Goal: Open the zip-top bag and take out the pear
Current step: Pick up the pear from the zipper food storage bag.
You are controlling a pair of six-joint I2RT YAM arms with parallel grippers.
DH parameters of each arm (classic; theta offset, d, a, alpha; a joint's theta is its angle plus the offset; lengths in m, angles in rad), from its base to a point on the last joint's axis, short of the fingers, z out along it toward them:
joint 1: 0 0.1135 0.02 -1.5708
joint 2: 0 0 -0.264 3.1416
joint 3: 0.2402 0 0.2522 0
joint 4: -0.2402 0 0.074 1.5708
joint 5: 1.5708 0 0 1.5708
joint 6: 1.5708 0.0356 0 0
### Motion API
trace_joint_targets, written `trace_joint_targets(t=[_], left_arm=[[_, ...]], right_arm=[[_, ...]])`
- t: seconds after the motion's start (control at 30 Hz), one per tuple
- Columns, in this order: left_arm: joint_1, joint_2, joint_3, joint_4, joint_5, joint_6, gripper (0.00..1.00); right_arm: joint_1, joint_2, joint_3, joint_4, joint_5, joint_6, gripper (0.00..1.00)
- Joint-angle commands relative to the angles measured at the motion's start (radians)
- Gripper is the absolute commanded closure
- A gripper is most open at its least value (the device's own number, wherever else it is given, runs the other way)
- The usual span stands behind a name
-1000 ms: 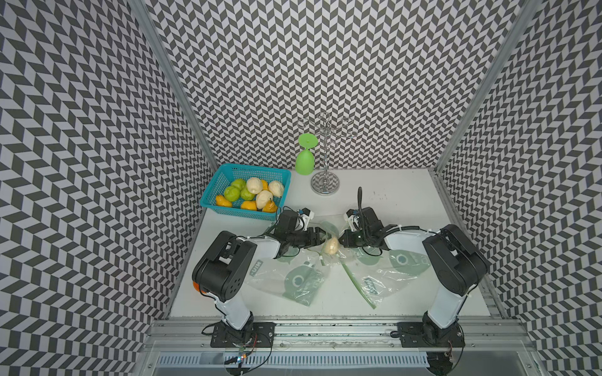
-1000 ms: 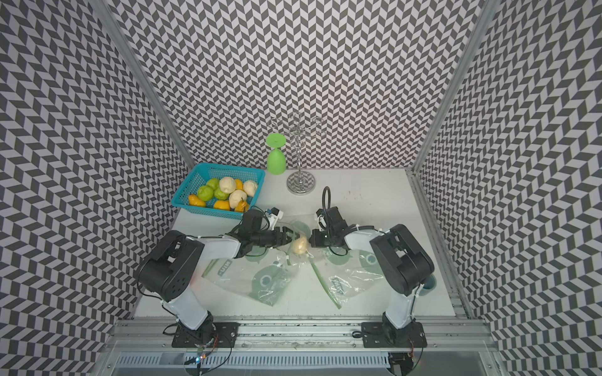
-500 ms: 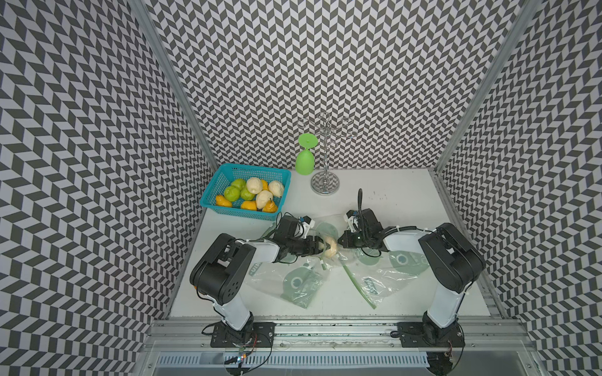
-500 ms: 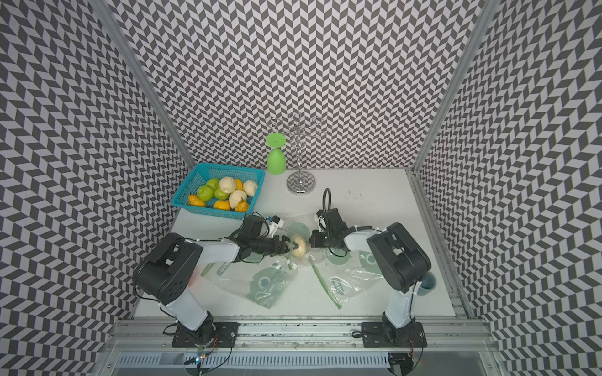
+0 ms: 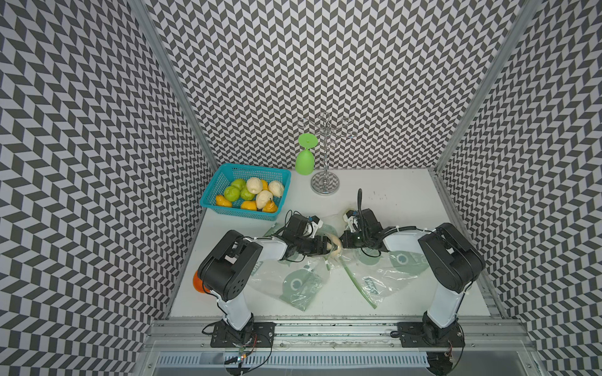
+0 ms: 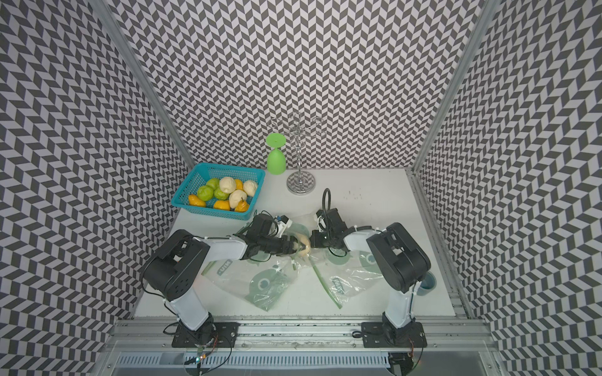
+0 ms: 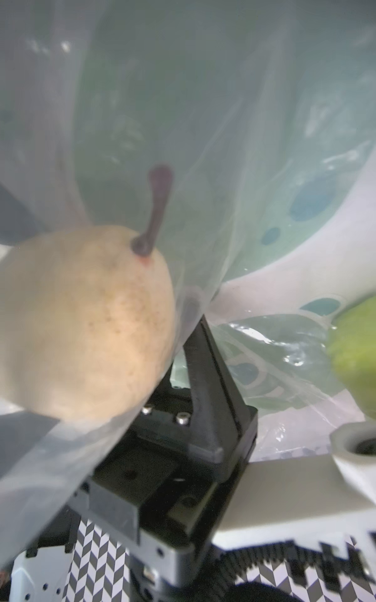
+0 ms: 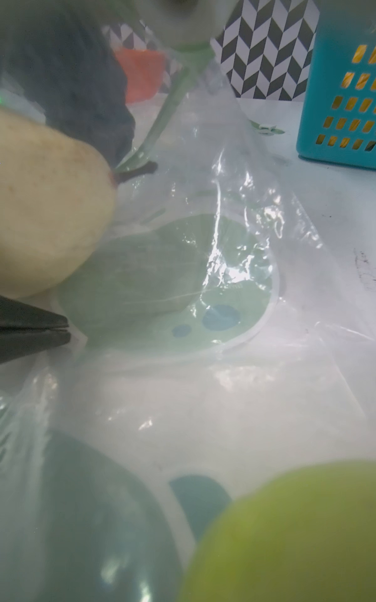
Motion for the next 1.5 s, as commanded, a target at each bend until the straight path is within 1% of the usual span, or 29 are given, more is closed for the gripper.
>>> trace_joint_targets(t=[0.0,0.2,0.3,0.37,0.47,0.5,0.53,0.67,0.83,0.87,0.97,1.13,1.2,1.37,1.47], left_arm=[[-0.027,0.039,0.066,-0.044,-0.042,0.018,0.23],[-0.041,0.103,0.170,-0.151,-0.114,0.080,0.23],[-0.055,0.137,0.225,-0.204,-0.149,0.114,0.25],[-0.063,0.160,0.258,-0.239,-0.174,0.137,0.31],[-0.065,0.176,0.281,-0.273,-0.195,0.163,0.49],[-0.063,0.173,0.284,-0.284,-0.206,0.170,0.53],[-0.061,0.161,0.284,-0.292,-0.215,0.177,0.55],[-0.058,0.099,0.272,-0.328,-0.245,0.198,0.56],[-0.048,0.014,0.242,-0.374,-0.269,0.203,0.54],[-0.047,0.001,0.236,-0.382,-0.271,0.229,0.53],[-0.040,-0.019,0.218,-0.412,-0.293,0.244,0.51],[-0.027,-0.037,0.203,-0.457,-0.328,0.263,0.51],[-0.017,-0.064,0.200,-0.473,-0.345,0.266,0.51],[0.038,-0.199,0.192,-0.503,-0.292,0.258,0.52],[0.107,-0.286,0.179,-0.522,-0.248,0.252,0.52]], right_arm=[[0.010,-0.008,-0.017,-0.008,0.004,-0.005,1.00],[0.010,-0.021,-0.036,-0.003,0.004,-0.005,1.00],[0.011,-0.031,-0.048,0.007,0.000,-0.001,1.00],[0.008,-0.040,-0.059,0.013,0.004,0.001,1.00],[0.003,-0.047,-0.072,0.016,0.005,0.001,1.00],[-0.002,-0.049,-0.077,0.016,0.008,0.001,1.00],[-0.009,-0.050,-0.085,0.016,0.009,0.002,1.00],[-0.049,-0.067,-0.117,0.027,0.024,0.012,1.00],[-0.095,-0.102,-0.150,0.027,0.096,0.031,1.00],[-0.100,-0.107,-0.154,0.026,0.104,0.033,1.00],[-0.114,-0.117,-0.159,0.017,0.137,0.032,1.00],[-0.130,-0.143,-0.172,0.023,0.160,0.047,1.00],[-0.133,-0.166,-0.181,0.026,0.171,0.058,1.00],[-0.133,-0.225,-0.196,0.033,0.141,0.084,1.00],[-0.130,-0.260,-0.208,0.048,0.097,0.109,1.00]])
